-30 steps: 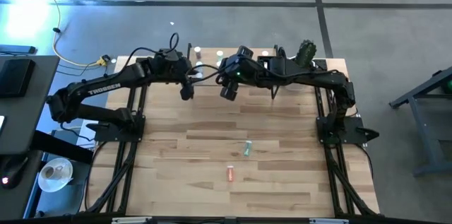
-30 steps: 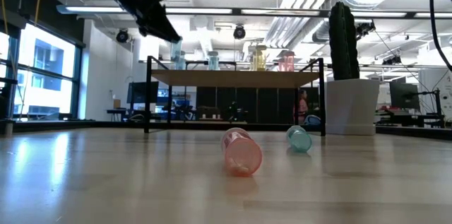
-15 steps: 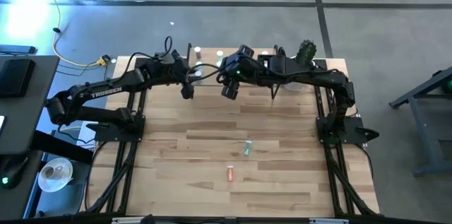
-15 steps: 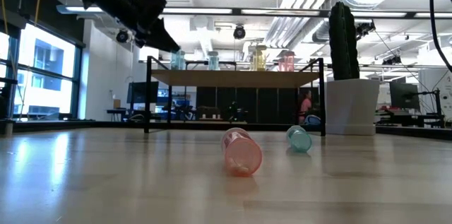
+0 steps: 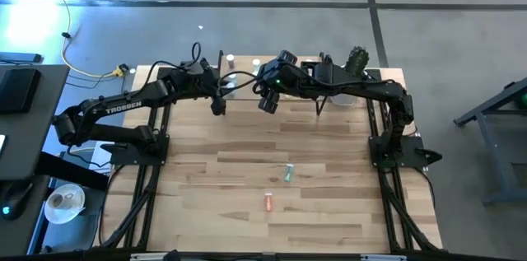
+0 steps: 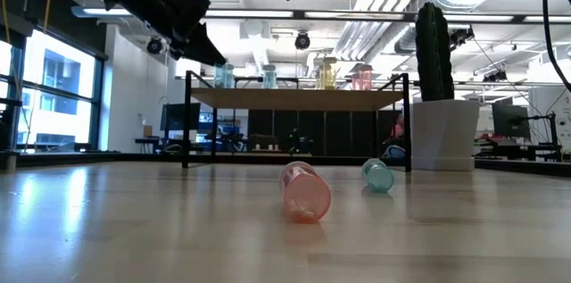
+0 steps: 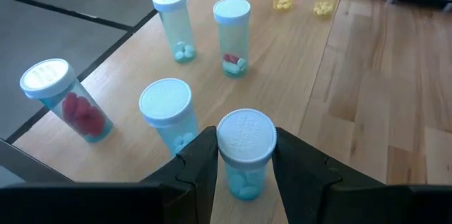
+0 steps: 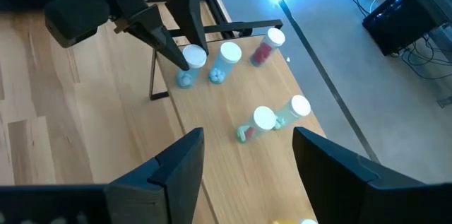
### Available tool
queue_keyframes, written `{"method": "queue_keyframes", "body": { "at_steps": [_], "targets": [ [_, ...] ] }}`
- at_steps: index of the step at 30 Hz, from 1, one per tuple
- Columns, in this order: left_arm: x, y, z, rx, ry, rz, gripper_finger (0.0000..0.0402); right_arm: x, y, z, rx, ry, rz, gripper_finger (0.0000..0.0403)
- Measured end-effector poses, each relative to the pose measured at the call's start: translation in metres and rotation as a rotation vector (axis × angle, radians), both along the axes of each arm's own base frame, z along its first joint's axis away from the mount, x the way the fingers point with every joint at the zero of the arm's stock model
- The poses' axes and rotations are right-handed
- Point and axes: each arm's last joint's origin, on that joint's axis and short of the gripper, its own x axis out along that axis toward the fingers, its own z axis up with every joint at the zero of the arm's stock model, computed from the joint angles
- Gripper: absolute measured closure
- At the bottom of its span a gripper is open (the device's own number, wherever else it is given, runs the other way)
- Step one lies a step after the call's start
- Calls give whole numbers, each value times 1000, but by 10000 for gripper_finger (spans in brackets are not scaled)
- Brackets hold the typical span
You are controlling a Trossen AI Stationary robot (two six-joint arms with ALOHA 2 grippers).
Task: Pick and place medicine bottles onto shelf by color
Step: Put the right blue pill bottle on the shelf aligned with the other blue pill bottles, then put the pink pill bottle on the shelf aligned with the other pink pill bottles
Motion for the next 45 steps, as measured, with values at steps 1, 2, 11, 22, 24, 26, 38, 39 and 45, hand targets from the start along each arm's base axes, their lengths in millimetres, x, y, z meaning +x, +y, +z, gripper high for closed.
{"method": "queue_keyframes", "body": {
  "at_steps": [1, 2, 11, 22, 24, 26, 38, 39, 45],
  "targets": [
    [0, 0, 0, 0, 0, 0, 289, 0, 0, 0, 0, 0, 0, 194],
    [0, 0, 0, 0, 0, 0, 288, 0, 0, 0, 0, 0, 0, 194],
    [0, 0, -1, -8, 5, 2, 242, 0, 0, 0, 0, 0, 0, 194],
    [-4, -4, 11, 32, -52, -10, 218, 0, 0, 0, 1, 1, 0, 194],
    [-8, -7, 15, 44, -67, -9, 218, -1, 0, -1, 6, 6, -4, 194],
    [-12, -10, 22, 62, -90, -9, 218, -1, 1, -2, 18, 13, -9, 194],
    [-42, -49, 49, 31, -212, -37, 218, -9, 33, -40, 157, 215, -25, 194],
    [-43, -52, 49, 26, -208, -49, 218, -9, 37, -47, 164, 234, -28, 194],
    [-45, -70, 47, -35, -180, -114, 218, -10, 61, -83, 226, 300, -86, 194]
  ]
}}
